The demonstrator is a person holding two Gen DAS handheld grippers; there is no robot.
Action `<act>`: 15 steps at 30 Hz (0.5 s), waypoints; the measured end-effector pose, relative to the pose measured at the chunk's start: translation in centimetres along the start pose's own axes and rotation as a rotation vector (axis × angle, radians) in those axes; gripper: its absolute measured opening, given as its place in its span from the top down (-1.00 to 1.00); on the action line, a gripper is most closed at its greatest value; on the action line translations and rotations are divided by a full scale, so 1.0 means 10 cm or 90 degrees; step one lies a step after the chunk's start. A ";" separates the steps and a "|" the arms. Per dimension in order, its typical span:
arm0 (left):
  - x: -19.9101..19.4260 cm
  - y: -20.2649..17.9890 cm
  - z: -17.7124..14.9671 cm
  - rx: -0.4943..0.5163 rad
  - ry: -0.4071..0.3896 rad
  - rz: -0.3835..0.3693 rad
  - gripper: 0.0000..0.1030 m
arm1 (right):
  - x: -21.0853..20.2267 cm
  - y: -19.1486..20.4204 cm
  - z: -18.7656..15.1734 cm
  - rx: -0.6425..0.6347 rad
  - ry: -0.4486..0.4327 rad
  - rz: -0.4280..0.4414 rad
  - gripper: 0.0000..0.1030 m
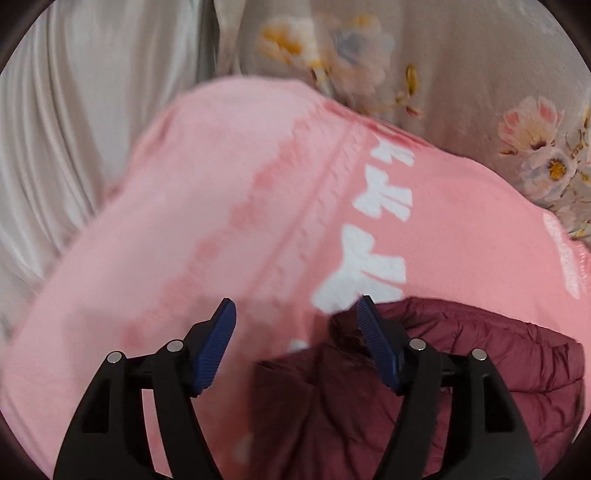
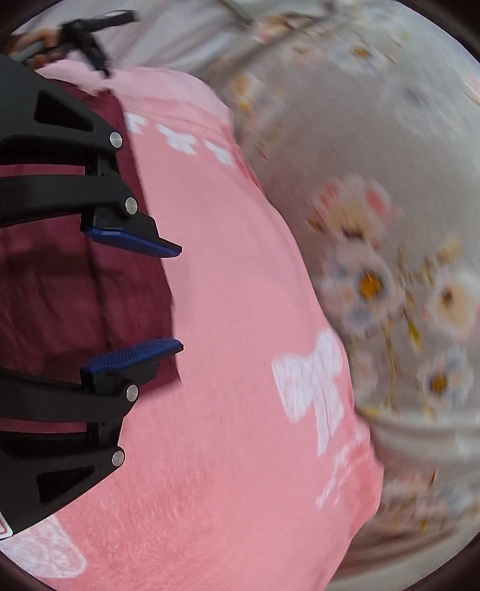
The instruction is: Fold large clothes
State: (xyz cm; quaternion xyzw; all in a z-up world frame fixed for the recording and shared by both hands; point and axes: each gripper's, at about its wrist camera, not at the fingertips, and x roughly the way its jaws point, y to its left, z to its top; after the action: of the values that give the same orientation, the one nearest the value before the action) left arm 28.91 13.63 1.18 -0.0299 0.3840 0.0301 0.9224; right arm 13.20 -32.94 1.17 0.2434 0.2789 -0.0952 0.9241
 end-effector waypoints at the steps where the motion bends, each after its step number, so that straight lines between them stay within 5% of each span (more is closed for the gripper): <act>1: -0.06 -0.01 0.04 0.001 0.002 -0.005 -0.28 | 0.03 0.24 -0.05 -0.046 0.025 0.015 0.09; 4: -0.23 -0.19 0.08 0.004 0.032 -0.098 -0.28 | 0.23 0.82 -0.22 -0.146 0.094 0.037 0.09; 10: -0.27 -0.90 -0.20 0.112 0.090 -0.173 -0.28 | 0.78 1.33 -0.49 -0.225 0.173 -0.003 0.09; 13: -0.21 -1.13 -0.33 0.145 0.100 -0.172 -0.28 | 0.90 1.28 -0.48 -0.214 0.189 -0.016 0.49; 14: -0.17 -1.19 -0.36 0.152 0.107 -0.175 -0.28 | 0.94 1.27 -0.47 -0.213 0.198 -0.013 0.86; 15: -0.13 -1.25 -0.38 0.157 0.114 -0.177 -0.28 | 0.97 1.27 -0.48 -0.213 0.207 -0.008 0.93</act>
State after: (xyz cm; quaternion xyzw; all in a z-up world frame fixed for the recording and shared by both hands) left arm 26.27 0.87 -0.14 0.0280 0.4574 -0.1471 0.8766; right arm 22.90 -19.94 -2.70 0.0975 0.4372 -0.0129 0.8940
